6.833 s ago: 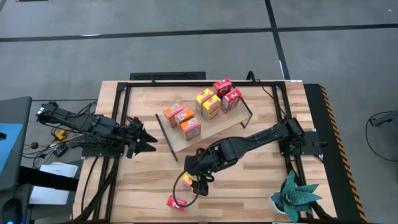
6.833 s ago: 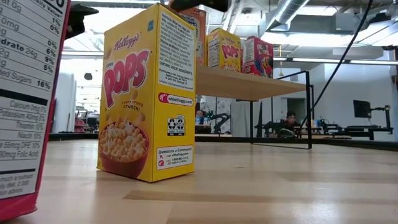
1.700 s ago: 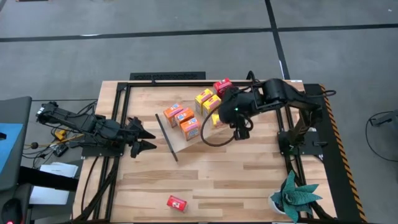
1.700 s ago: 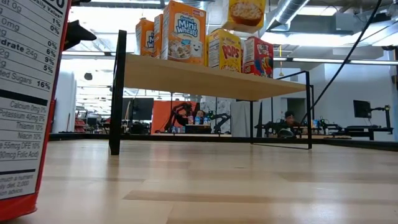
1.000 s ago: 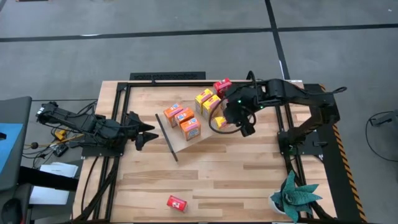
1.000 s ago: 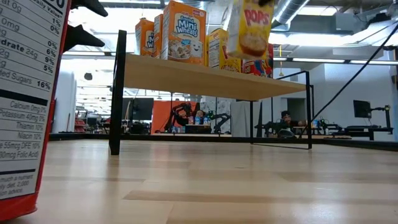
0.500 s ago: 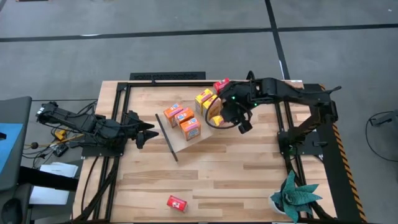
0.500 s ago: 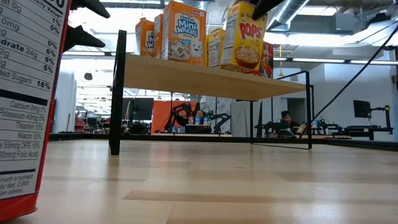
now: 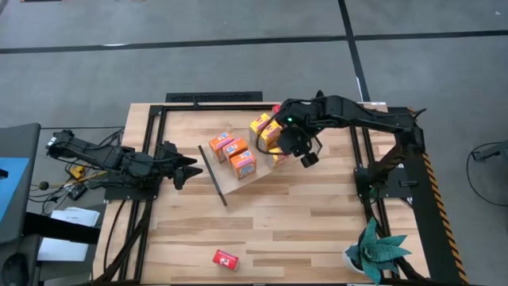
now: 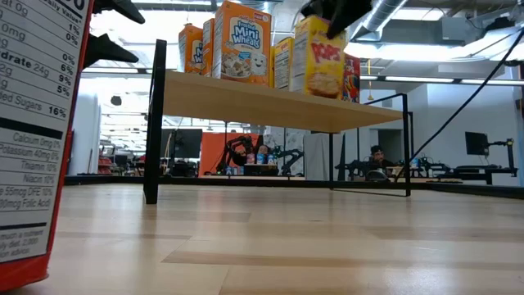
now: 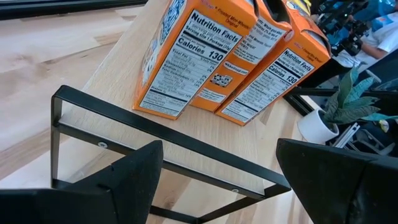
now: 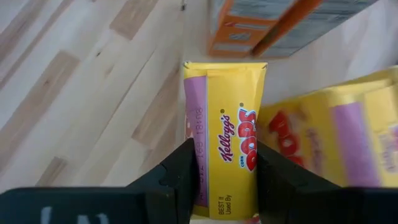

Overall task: Stack cereal on shelf
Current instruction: Put the yellow cereal box on the shelf aligned with the other yellow cereal box

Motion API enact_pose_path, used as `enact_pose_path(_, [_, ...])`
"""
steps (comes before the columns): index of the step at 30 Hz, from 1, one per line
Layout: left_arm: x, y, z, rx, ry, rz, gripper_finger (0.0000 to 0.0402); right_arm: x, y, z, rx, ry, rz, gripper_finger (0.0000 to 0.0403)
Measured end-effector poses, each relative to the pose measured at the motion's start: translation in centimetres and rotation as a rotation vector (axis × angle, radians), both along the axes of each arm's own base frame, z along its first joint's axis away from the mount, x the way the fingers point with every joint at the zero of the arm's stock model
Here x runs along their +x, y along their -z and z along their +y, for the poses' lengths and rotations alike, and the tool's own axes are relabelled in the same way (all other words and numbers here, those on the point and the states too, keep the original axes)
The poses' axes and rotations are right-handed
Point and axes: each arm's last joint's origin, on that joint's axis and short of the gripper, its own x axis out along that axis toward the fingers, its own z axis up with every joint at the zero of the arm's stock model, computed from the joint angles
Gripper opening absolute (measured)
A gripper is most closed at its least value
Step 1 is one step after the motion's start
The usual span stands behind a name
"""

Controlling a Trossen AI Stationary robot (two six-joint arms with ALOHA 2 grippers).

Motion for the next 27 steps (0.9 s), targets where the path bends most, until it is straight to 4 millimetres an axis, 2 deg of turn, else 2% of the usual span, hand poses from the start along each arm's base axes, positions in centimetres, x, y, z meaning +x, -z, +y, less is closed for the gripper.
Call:
enact_pose_path(3, [0.0, 0.0, 0.0, -0.006, -0.002, -0.002, 0.0304, 0.59, 0.37, -0.17, -0.003, -0.007, 0.002, 0.0156])
enact_pose_path(14, [-0.01, 0.0, 0.0, -0.02, -0.007, -0.006, 0.0304, 0.55, 0.23, -0.41, -0.042, -0.008, -0.013, 0.0179])
enact_pose_path(27, [0.0, 0.0, 0.0, -0.027, -0.009, -0.008, 0.0304, 0.69, 0.43, -0.42, -0.129, 0.029, 0.015, 0.0243])
